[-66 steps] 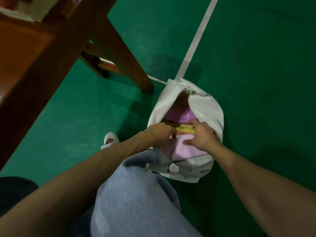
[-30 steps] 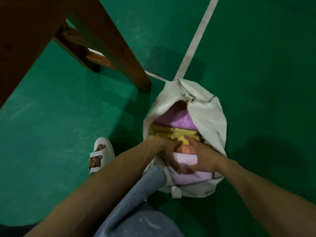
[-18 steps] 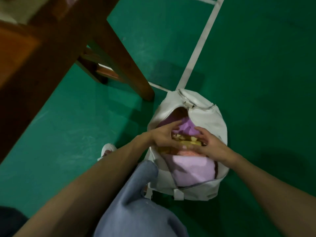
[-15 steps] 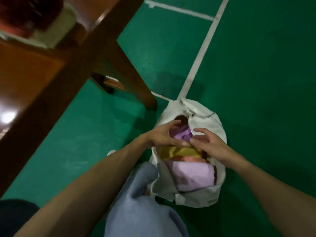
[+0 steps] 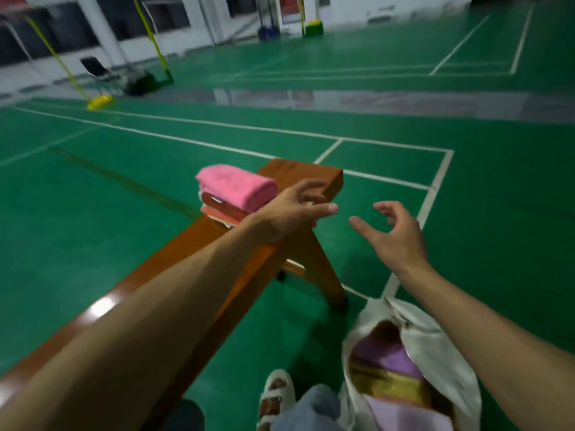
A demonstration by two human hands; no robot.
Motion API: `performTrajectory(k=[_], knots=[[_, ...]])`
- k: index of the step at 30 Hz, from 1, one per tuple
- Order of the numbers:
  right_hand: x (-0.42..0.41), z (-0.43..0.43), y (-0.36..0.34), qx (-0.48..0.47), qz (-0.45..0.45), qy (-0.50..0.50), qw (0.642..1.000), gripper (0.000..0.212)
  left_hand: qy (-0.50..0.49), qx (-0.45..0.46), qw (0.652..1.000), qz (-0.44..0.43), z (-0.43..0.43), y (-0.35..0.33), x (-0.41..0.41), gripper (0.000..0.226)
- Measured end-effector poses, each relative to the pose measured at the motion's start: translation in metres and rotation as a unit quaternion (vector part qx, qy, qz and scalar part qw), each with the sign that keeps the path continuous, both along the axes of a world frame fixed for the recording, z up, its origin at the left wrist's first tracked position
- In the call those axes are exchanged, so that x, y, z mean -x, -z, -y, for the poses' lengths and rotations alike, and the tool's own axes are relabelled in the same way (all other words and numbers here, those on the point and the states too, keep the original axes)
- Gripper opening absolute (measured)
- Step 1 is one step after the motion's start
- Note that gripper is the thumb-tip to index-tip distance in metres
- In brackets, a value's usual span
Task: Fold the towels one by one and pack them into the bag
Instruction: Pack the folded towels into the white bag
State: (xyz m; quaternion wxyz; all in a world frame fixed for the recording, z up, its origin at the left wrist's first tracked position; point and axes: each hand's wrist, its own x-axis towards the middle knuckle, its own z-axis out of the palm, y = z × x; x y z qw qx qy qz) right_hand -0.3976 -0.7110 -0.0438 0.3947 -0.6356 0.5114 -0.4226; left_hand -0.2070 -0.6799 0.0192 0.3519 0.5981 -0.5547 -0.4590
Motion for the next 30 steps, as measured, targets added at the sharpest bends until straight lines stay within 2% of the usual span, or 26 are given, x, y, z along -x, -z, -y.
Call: performTrajectory(k=[5, 9, 15, 23, 25, 27, 29, 30], knots=[[-0.076, -0.001, -0.051, 0.05, 0.03, -0.025, 0.998, 0.045, -0.058, 0.058, 0.997, 0.007, -0.007, -0.056, -0.065, 0.068], [-0.142, 0.007, -0.067, 0.072, 0.036, -0.039, 0.996, 0.045, -0.117, 0.1, 0.988, 0.014, 0.005, -0.059, -0.117, 0.037], [-0.214, 0.036, -0.052, 0.057, 0.038, -0.047, 0.996, 0.05, -0.187, 0.175, 0.948, 0.189, 0.042, -0.033, -0.173, 0.024], [-0.234, 0.047, -0.005, 0.119, -0.006, -0.07, 0.99, 0.048, -0.107, 0.163, 0.921, 0.339, 0.071, 0.0, -0.232, 0.025], [-0.229, 0.046, 0.001, 0.139, 0.005, -0.082, 0.987, 0.049, -0.097, 0.112, 0.952, 0.269, 0.067, 0.006, -0.24, 0.024], [-0.223, 0.046, 0.006, 0.156, 0.003, -0.106, 0.982, 0.049, -0.085, 0.052, 0.989, 0.112, 0.061, 0.021, -0.244, 0.027], [-0.218, 0.05, 0.01, 0.153, -0.003, -0.127, 0.98, 0.051, -0.097, 0.012, 0.995, 0.003, 0.056, 0.035, -0.241, 0.03], [-0.217, 0.052, 0.011, 0.143, 0.002, -0.135, 0.98, 0.053, -0.103, 0.003, 0.995, -0.015, 0.054, 0.038, -0.24, 0.031]])
